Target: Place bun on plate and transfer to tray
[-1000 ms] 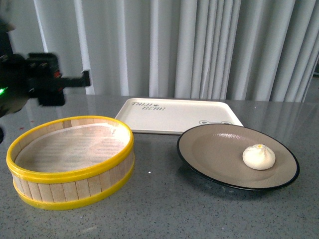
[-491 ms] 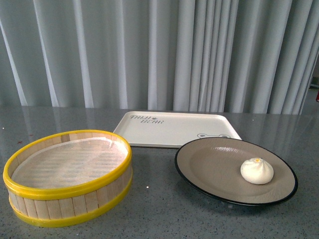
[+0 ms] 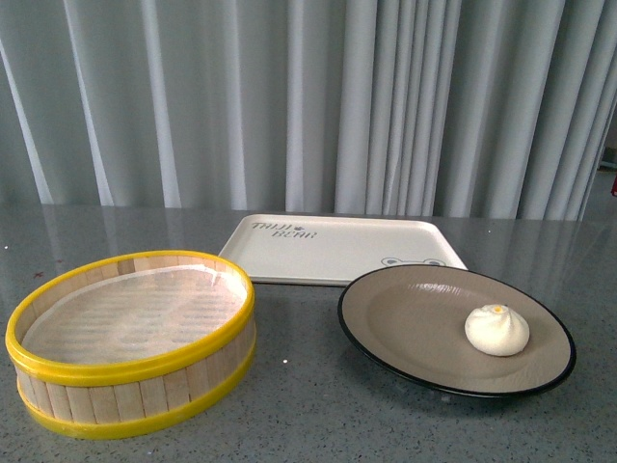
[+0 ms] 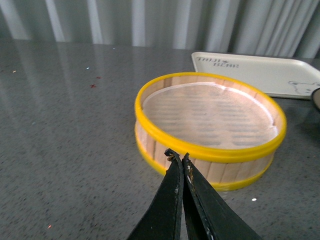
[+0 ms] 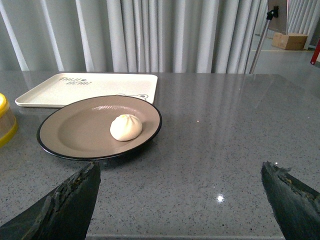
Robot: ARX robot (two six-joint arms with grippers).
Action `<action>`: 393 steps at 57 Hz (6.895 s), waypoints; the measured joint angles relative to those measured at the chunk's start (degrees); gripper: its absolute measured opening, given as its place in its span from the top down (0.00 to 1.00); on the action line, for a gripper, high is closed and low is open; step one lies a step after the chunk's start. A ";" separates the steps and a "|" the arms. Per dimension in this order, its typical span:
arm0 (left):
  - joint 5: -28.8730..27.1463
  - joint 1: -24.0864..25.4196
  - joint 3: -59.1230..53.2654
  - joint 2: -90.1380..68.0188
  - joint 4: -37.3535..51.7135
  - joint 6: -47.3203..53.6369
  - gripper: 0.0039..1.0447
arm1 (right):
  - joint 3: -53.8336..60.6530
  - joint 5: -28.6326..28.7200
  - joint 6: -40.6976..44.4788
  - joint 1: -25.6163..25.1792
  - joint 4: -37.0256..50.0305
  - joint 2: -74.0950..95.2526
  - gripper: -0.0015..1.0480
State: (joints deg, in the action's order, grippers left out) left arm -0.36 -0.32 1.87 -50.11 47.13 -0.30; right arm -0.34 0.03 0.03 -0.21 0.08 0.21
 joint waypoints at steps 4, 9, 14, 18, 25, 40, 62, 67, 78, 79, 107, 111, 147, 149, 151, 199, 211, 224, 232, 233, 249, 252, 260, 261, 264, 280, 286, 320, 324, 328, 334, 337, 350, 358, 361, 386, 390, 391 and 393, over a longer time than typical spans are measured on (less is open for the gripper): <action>0.13 0.17 -0.26 3.41 -2.78 0.00 0.96 | 0.00 0.02 0.00 0.00 0.00 0.00 0.08; 0.24 0.17 -0.28 7.19 -5.70 0.02 0.96 | 0.00 0.02 0.00 0.00 0.00 0.00 0.08; 0.24 0.17 -0.31 10.43 -8.72 0.00 0.96 | 0.00 0.02 0.00 0.00 0.00 0.00 0.08; 0.24 0.17 -0.33 13.31 -11.30 0.00 0.96 | 0.00 0.02 0.00 0.00 0.00 0.00 0.08; 0.22 0.17 -0.35 18.01 -15.52 0.00 0.96 | 0.00 0.02 0.00 0.00 0.00 0.00 0.08; 0.22 0.17 -0.37 27.28 -24.24 0.00 0.96 | 0.00 0.02 0.00 0.00 0.00 0.00 0.08; 0.24 0.17 -0.37 36.50 -33.27 0.02 0.96 | 0.00 0.02 0.00 0.00 0.00 0.00 0.08; 0.22 0.17 -0.37 37.70 -34.47 0.00 0.96 | 0.00 0.02 -0.02 0.00 0.00 0.00 0.08; 0.13 0.17 -0.37 42.73 -40.02 0.00 0.96 | 0.00 0.02 0.00 0.00 0.00 0.00 0.08; 0.15 0.17 -0.35 43.08 -40.59 0.00 0.96 | 0.00 0.02 0.00 0.00 0.00 0.00 0.08; 0.33 0.17 -0.35 49.88 -47.10 0.00 0.58 | 0.00 0.02 0.00 0.00 0.00 0.00 0.08; 0.33 0.17 -0.35 49.90 -47.10 0.00 0.45 | 0.00 0.02 0.00 0.00 0.00 0.00 0.08; 0.33 0.17 -0.35 49.88 -47.10 0.04 0.06 | -3.30 -6.80 -5.44 0.70 -8.00 4.50 0.08; 0.31 0.17 -0.37 49.88 -47.10 0.02 0.06 | -5.62 -8.39 -9.81 -1.07 -11.50 10.19 0.08; 0.35 0.17 -0.37 49.90 -47.10 0.04 0.06 | -6.58 -7.98 -10.91 -3.63 -11.39 14.78 0.08; 0.33 0.17 -0.37 49.90 -47.10 0.02 0.06 | -28.06 4.07 15.26 -3.15 -4.87 63.60 0.08; 0.31 0.17 -0.35 49.90 -47.10 0.04 0.06 | -35.74 3.56 36.35 -3.61 -12.50 66.73 0.08; 0.33 0.17 -0.35 49.90 -47.10 0.02 0.06 | -42.10 1.53 54.80 -2.43 -17.20 71.93 0.08; 0.35 0.17 -0.35 49.90 -47.10 0.02 0.06 | -43.74 1.62 60.74 0.52 -17.25 74.27 0.08; 0.33 0.17 -0.35 49.90 -47.10 0.02 0.06 | -43.95 1.88 61.44 0.94 -17.35 74.66 0.08; 0.33 0.17 -0.35 49.90 -47.10 0.02 0.06 | -45.05 2.47 68.35 4.68 -15.04 80.98 0.08; 0.33 0.17 -0.35 49.90 -47.10 0.02 0.06 | -45.05 2.56 69.24 4.87 -14.14 81.83 0.08; 0.33 0.17 -0.37 49.90 -47.10 0.02 0.06 | -45.53 3.15 72.26 5.64 -11.89 84.76 0.08; 0.33 0.17 -0.35 49.90 -47.10 0.04 0.06 | -45.62 3.28 72.57 5.66 -11.89 84.96 0.08; 0.33 0.17 -0.37 49.90 -47.10 0.04 0.06 | -46.10 3.54 73.20 5.88 -11.78 85.88 0.08; 0.33 0.17 -0.37 49.90 -47.10 0.02 0.06 | -49.92 3.72 75.47 6.75 -10.73 90.71 0.08; 0.33 0.17 -0.35 49.90 -47.10 0.04 0.06 | -51.19 3.72 76.26 7.15 -10.67 92.15 0.08; 0.33 0.17 -0.37 49.90 -47.10 0.02 0.06 | -55.56 3.08 76.98 10.45 -9.03 98.07 0.08; 0.33 0.17 -0.35 49.90 -47.10 0.02 0.06 | -55.56 3.04 77.33 10.62 -8.68 98.33 0.08; 0.33 0.17 -0.35 49.90 -47.10 0.02 0.06 | -55.56 3.04 77.83 10.86 -8.57 98.49 0.09; 0.33 0.17 -0.37 49.90 -47.10 0.02 0.06 | -55.74 3.04 78.16 11.50 -8.17 98.73 0.24; 0.33 0.17 -0.37 49.90 -47.10 0.04 0.06 | -55.93 3.04 78.20 11.78 -8.15 98.82 0.31; 0.33 0.17 -0.37 49.90 -47.10 0.04 0.06 | -56.11 2.54 78.99 13.11 -8.13 98.95 0.68; 0.33 0.17 -0.37 49.90 -47.10 0.02 0.06 | -55.21 2.01 80.81 13.35 -6.99 98.53 0.84; 0.33 0.17 -0.35 49.90 -47.10 0.02 0.06 | -54.93 1.73 81.09 13.44 -6.25 97.31 0.88; 0.33 0.17 -0.37 49.90 -47.10 0.02 0.06 | -48.33 -0.17 85.13 12.50 2.03 91.89 0.96; 0.33 0.17 -0.35 49.90 -47.10 0.04 0.06 | -46.75 -0.46 86.03 12.50 4.04 91.47 0.96; 0.33 0.17 -0.37 49.90 -47.10 0.02 0.06 | -46.31 -0.55 86.25 12.50 4.50 91.30 0.96; 0.33 0.17 -0.35 49.90 -47.10 0.02 0.06 | -45.55 -0.68 86.99 12.50 5.35 91.01 0.96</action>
State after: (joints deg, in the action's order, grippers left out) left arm -0.03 -0.14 1.52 -0.21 0.03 -0.27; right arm -45.89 -0.64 87.02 12.29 5.43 91.22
